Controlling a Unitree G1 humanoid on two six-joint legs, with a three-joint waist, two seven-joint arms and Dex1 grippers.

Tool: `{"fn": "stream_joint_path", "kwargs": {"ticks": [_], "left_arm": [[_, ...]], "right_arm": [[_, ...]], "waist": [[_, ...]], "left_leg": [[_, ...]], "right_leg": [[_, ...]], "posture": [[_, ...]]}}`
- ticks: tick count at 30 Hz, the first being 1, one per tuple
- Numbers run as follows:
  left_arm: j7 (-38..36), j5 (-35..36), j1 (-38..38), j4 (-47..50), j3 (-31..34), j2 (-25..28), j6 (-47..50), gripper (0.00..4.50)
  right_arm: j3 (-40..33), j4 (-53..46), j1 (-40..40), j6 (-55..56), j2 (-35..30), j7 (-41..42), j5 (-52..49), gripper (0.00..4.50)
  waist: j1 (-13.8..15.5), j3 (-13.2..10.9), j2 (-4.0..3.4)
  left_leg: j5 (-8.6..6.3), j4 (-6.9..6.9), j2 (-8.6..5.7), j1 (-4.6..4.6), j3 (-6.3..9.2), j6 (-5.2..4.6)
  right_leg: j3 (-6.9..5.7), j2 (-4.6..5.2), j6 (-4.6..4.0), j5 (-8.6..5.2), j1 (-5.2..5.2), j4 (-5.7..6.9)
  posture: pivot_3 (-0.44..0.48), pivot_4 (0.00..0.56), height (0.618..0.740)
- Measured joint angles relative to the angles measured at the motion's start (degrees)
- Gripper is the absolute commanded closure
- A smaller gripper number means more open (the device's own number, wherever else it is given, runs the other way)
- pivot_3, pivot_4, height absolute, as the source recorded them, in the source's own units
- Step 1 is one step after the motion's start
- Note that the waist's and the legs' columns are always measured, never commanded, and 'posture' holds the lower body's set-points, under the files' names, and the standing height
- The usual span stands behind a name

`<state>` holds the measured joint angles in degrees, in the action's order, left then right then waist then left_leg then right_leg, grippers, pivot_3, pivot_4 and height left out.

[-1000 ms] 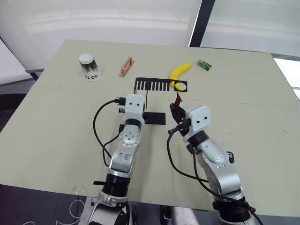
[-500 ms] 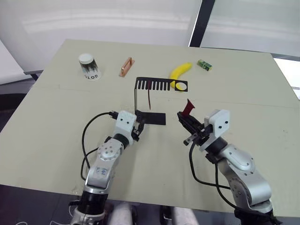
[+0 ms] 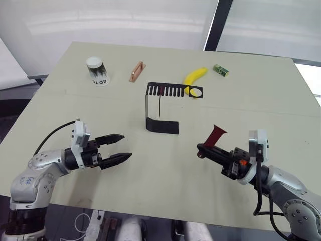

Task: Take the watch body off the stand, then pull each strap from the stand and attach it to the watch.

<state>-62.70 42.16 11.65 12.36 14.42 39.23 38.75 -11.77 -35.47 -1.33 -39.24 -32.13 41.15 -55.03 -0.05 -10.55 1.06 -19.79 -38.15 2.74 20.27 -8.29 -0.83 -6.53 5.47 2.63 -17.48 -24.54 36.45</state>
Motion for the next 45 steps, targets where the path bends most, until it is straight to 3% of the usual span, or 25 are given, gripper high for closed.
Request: {"fn": "stream_joint_path", "kwargs": {"ticks": [3,7,21,24,27,29,45], "left_arm": [[0.2,7.9,8.9,0.3,-2.0,-2.1,7.5,0.03],[4.4,11.6,14.9,0.1,-5.9,-8.4,12.3,0.03],[11.4,14.0,17.6,-1.6,-11.1,-17.5,16.3,0.03],[12.1,15.4,17.6,-1.1,-11.1,-18.3,17.1,0.82],[13.0,17.2,18.0,-0.8,-11.0,-19.0,17.7,2.32],[13.4,18.2,18.6,-0.7,-11.0,-19.1,18.2,3.06],[14.5,21.4,19.0,0.4,-10.9,-18.7,19.4,3.06]], "right_arm": [[3.8,0.5,2.4,-0.8,1.4,1.2,-1.9,4.5],[7.5,1.5,5.5,-0.9,2.7,1.5,-2.5,4.5],[14.3,2.5,13.4,-1.5,6.6,0.9,-2.1,4.5],[14.7,3.1,14.4,-2.4,7.1,0.4,-2.3,4.5],[15.0,4.2,15.2,-3.4,7.4,-0.1,-2.5,4.5],[15.0,4.4,15.8,-3.5,7.6,-0.4,-2.5,4.5],[15.0,4.4,16.1,-5.8,8.6,-0.7,-3.9,4.5]], "waist": [[0.1,0.0,0.01],[-0.2,0.0,0.02],[-0.1,0.0,0.04],[-0.1,0.0,0.04],[-0.1,0.0,0.04],[-0.1,0.0,0.04],[-0.1,0.0,0.04]], "left_leg": [[0.01,-0.02,-0.05,0.01,0.01,0.02],[0.02,-0.06,-0.06,0.0,-0.07,0.02],[0.12,-0.14,-0.04,0.0,-0.06,0.08],[0.12,-0.17,-0.05,0.01,-0.06,0.08],[0.12,-0.19,-0.05,0.01,-0.06,0.08],[0.12,-0.18,-0.04,0.01,-0.05,0.08],[0.12,-0.2,-0.05,0.01,-0.05,0.08]], "right_leg": [[0.02,0.01,0.08,0.04,0.02,0.02],[0.06,-0.04,0.13,0.07,0.01,0.03],[0.09,-0.09,0.1,0.06,-0.01,0.1],[0.1,-0.08,0.11,0.06,0.0,0.1],[0.1,-0.08,0.11,0.06,0.0,0.1],[0.1,-0.08,0.11,0.06,0.0,0.11],[0.1,-0.09,0.11,0.06,0.0,0.11]], "posture": [[0.0,0.15,0.729],[0.0,0.15,0.729],[0.0,0.15,0.729],[0.0,0.15,0.729],[0.0,0.15,0.729],[0.0,0.15,0.729],[0.0,0.15,0.729]]}}
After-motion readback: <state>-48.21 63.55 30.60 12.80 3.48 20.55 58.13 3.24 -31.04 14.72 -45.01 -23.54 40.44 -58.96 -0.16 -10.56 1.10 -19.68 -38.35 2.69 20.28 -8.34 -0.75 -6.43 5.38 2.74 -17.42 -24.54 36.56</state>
